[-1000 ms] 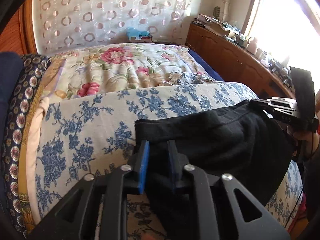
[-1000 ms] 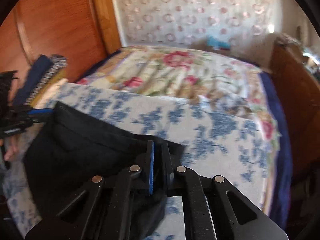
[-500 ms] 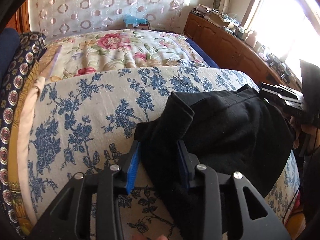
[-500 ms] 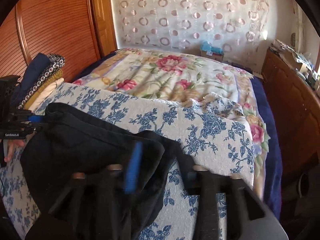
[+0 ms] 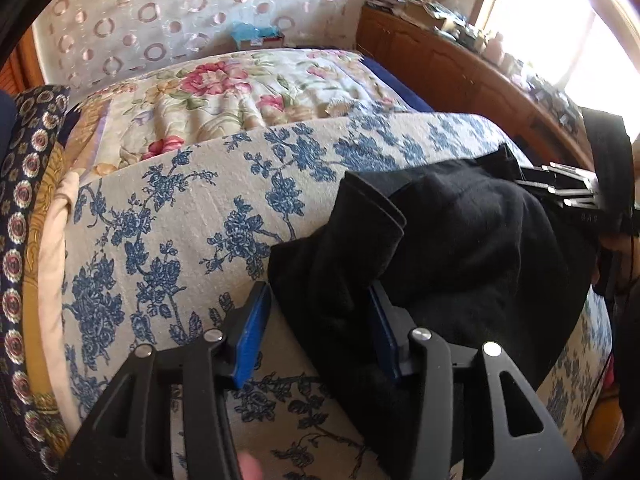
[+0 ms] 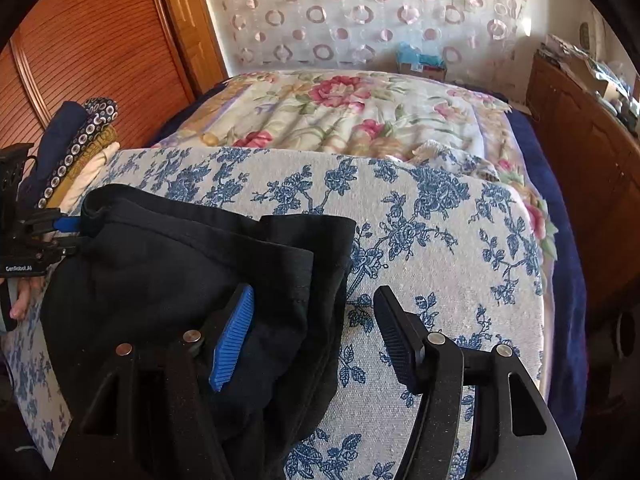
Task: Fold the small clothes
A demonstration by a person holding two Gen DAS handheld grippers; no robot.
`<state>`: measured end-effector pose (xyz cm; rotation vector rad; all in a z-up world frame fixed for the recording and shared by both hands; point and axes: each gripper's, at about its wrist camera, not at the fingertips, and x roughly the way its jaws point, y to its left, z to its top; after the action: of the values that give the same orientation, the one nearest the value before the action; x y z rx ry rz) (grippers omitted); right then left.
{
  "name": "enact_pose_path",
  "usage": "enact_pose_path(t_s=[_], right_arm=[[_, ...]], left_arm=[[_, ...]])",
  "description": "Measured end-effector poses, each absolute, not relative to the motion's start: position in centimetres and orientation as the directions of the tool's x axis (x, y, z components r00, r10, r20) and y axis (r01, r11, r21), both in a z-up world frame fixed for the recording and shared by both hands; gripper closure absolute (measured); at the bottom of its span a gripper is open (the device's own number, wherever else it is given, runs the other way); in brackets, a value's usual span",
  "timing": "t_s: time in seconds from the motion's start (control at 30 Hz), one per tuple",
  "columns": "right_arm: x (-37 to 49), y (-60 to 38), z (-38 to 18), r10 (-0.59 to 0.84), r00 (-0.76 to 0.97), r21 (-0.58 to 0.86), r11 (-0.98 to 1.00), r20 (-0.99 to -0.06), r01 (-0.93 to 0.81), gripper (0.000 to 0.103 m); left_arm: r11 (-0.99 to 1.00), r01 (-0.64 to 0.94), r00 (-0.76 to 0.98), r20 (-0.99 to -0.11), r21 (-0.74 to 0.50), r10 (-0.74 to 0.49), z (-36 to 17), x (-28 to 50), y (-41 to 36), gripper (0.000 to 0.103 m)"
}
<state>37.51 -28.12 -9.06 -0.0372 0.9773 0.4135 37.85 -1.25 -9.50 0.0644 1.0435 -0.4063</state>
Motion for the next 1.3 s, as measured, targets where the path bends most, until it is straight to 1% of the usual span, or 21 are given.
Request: enact_pose_path(t_s=[0.27, 0.33, 0.4, 0.43, 0.47, 0.5, 0.53, 0.57, 0.6, 0.73, 0.87, 1.1, 1.3], right_arm=[[37.6, -28.0, -9.4, 0.336, 0.485, 0.166, 0.918, -0.807, -0.36, 0.039], [37.5, -28.0, -9.4, 0.344, 0.482, 0.172, 0.915, -0.806, -0.366, 0.041], [37.3, -27.8, -9.4, 0.376, 0.465, 0.198, 0.9, -0.801, -0.387, 0.059], [37.4, -27.8, -9.4, 0.391, 0.457, 0.212, 0.894, -0.799, -0.394, 0.062], [37.3, -27.7, -9.3, 0.397, 0.453, 0.217, 0.891, -0.799, -0.398, 0.065], [37.3, -27.6, -9.3, 0.405, 0.448, 0.222, 0.887, -0.797, -0.406, 0.072], [37.2, -27.6, -9.3, 0.421, 0.44, 0.237, 0.879, -0.793, -0.415, 0.077], [37.2, -27.6, -9.3, 0.45, 0.424, 0.266, 0.865, -0.786, -0.426, 0.086], [37.2, -27.6, -9.3, 0.458, 0.422, 0.273, 0.861, -0.782, -0.43, 0.09], [36.0, -27.0, -8.5, 0.453, 0.461, 0.243, 0.862, -0.763, -0.444, 0.093], [34.5, -27.2, -6.3, 0.469, 0.521, 0.249, 0.864, -0.713, -0.437, 0.093], [32.1, -26.4, -1.8, 0.484, 0.607, 0.228, 0.863, -0.63, -0.451, 0.094], [31.5, -24.8, 0.9, 0.5, 0.64, 0.209, 0.854, -0.583, -0.477, 0.095]], left_arm=[[0.922, 0.364, 0.429, -0.854, -0.136, -0.295, -9.6, 38.2, -1.3, 0.052], [0.921, 0.364, 0.432, -0.85, -0.141, -0.301, -9.6, 38.3, -1.2, 0.052], [0.919, 0.363, 0.444, -0.838, -0.155, -0.317, -9.6, 38.3, -1.1, 0.053], [0.917, 0.365, 0.449, -0.833, -0.161, -0.325, -9.7, 38.3, -0.9, 0.053], [0.912, 0.368, 0.45, -0.825, -0.179, -0.343, -9.7, 38.2, -0.8, 0.059], [0.905, 0.373, 0.443, -0.818, -0.204, -0.367, -9.7, 38.2, -0.8, 0.07], [0.9, 0.371, 0.44, -0.81, -0.23, -0.388, -9.7, 38.1, -0.7, 0.072], [0.895, 0.374, 0.438, -0.804, -0.245, -0.403, -9.7, 38.0, -0.7, 0.083], [0.887, 0.382, 0.44, -0.793, -0.26, -0.421, -9.5, 37.7, -0.7, 0.086], [0.885, 0.384, 0.482, -0.76, -0.265, -0.436, -8.3, 36.3, -0.4, 0.088], [0.876, 0.393, 0.533, -0.707, -0.281, -0.465, -5.4, 34.3, 0.0, 0.089], [0.874, 0.413, 0.613, -0.632, -0.255, -0.475, -0.2, 30.6, 0.4, 0.089], [0.885, 0.411, 0.68, -0.572, -0.22, -0.458, 3.8, 27.8, 1.7, 0.09]])
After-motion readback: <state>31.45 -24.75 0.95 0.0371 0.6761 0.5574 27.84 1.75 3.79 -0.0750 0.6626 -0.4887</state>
